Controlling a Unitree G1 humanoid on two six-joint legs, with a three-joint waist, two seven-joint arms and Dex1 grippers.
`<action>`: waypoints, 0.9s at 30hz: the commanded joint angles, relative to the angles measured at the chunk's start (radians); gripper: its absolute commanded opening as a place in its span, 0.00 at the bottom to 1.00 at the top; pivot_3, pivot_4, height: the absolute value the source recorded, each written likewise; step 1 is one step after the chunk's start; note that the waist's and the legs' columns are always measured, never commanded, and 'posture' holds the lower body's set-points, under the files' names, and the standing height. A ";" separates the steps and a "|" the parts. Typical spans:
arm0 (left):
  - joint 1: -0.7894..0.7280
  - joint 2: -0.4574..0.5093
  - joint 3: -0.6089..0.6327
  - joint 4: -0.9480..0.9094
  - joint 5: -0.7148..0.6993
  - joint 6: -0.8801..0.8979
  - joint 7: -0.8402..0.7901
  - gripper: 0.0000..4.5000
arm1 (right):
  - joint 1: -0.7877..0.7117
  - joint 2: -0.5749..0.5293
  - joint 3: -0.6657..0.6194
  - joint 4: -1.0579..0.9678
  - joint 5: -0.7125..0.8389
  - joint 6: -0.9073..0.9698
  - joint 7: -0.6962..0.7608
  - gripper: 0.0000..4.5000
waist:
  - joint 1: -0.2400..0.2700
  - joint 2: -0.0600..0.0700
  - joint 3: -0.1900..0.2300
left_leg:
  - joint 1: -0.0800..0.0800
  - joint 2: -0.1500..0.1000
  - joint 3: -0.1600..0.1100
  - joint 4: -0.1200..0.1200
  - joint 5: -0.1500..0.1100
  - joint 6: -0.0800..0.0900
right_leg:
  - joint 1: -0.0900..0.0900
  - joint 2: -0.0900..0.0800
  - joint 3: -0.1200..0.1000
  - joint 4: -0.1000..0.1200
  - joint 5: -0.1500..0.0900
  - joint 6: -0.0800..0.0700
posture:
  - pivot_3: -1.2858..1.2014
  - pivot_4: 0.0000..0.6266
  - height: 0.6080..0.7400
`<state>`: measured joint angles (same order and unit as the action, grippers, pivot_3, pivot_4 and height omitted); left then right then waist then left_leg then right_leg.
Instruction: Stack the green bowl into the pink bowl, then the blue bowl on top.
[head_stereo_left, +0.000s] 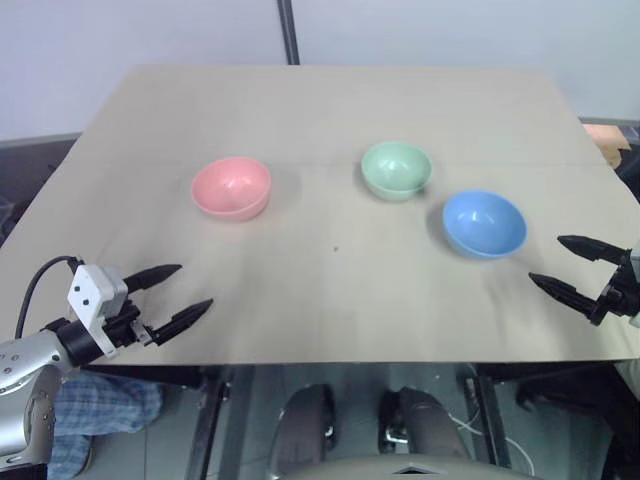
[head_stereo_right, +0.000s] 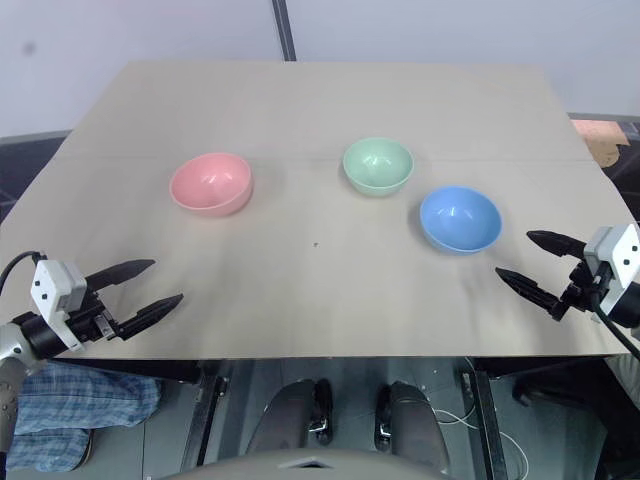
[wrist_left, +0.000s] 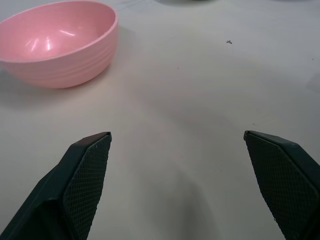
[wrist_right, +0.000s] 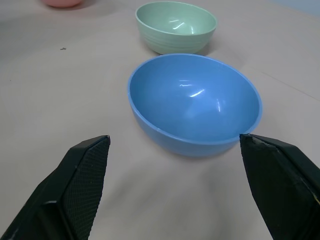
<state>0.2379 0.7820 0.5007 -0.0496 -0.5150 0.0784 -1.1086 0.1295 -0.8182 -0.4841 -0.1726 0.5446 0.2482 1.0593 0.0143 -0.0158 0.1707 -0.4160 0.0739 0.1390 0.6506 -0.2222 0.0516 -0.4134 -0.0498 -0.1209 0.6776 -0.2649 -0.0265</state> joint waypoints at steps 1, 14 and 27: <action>-0.003 0.002 0.027 -0.031 -0.017 -0.017 -0.004 1.00 | -0.001 -0.008 -0.033 -0.015 0.010 -0.016 0.001 1.00 | 0.000 0.000 0.000 | 0.000 0.000 0.000 0.000 0.000 0.000 | 0.000 0.000 0.000 0.000 0.000 0.000 | 0.52 0.24 1.00; -0.030 -0.003 0.016 -0.019 -0.009 -0.023 0.000 1.00 | -0.008 -0.008 -0.029 -0.001 0.003 -0.028 0.001 1.00 | 0.000 0.000 0.000 | 0.000 0.000 0.000 0.000 0.000 0.000 | 0.000 0.000 0.000 0.000 0.000 0.000 | 0.52 0.24 1.00; -0.028 -0.004 0.013 -0.025 -0.005 -0.022 0.000 1.00 | -0.006 -0.007 -0.030 -0.009 0.010 -0.023 -0.001 1.00 | 0.000 0.000 0.000 | 0.000 0.000 0.000 0.000 0.000 0.000 | 0.000 0.000 0.000 0.000 0.000 0.000 | 0.52 0.24 1.00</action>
<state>0.2083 0.7766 0.5002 -0.0496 -0.5140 0.0733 -1.1085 0.1293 -0.8182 -0.4841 -0.1579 0.5394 0.2351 1.0599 0.0143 -0.0157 0.1707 -0.4160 0.0739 0.1390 0.6506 -0.2222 0.0516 -0.4134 -0.0498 -0.1209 0.6776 -0.2649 -0.0265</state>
